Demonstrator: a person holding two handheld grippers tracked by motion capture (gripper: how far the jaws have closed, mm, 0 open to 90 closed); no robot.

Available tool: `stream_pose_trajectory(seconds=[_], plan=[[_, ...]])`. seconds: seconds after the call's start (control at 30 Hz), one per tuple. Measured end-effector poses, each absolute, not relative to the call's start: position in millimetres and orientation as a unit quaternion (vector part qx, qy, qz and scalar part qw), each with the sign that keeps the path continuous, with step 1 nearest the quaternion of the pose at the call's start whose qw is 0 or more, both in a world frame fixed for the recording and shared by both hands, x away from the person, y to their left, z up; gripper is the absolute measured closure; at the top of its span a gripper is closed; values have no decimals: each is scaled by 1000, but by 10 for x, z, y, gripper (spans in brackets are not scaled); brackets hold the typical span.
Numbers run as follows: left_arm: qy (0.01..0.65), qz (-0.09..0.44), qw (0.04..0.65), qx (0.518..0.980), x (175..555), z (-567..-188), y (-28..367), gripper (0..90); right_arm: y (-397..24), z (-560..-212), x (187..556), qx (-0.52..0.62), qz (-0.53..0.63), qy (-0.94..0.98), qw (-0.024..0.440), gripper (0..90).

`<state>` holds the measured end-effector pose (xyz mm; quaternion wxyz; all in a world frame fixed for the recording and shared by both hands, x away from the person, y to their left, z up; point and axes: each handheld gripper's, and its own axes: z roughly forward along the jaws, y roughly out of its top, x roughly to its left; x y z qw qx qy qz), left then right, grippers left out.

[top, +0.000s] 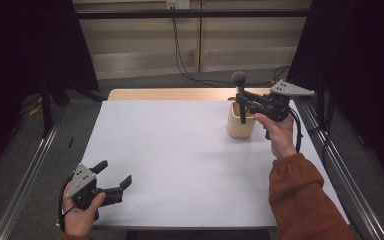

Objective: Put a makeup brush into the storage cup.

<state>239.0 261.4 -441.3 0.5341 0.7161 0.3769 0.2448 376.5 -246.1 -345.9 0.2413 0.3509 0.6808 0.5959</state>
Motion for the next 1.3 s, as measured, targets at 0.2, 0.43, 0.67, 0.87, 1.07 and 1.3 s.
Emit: stream_pose_trajectory(seconds=[0.2,0.43,0.67,0.87,1.07,1.3], plan=[[378,245,534,716,2393,-4414,2615,39,-2510,-3431,3890,367,588,672,260,724],[376,245,533,717,2388,-4412,2612,38,-2540,-3417,4029,384,577,666,277,724],[376,245,533,717,2389,-4412,2613,38,-2556,-3452,4162,400,562,664,288,724],[376,245,533,717,2390,-4413,2616,38,-2624,-3417,4248,417,548,659,304,724],[376,246,533,717,2388,-4412,2616,39,-2647,-3467,4263,422,550,656,300,724],[374,246,534,717,2385,-4410,2614,39,-2622,-3501,4213,418,564,649,295,724]])
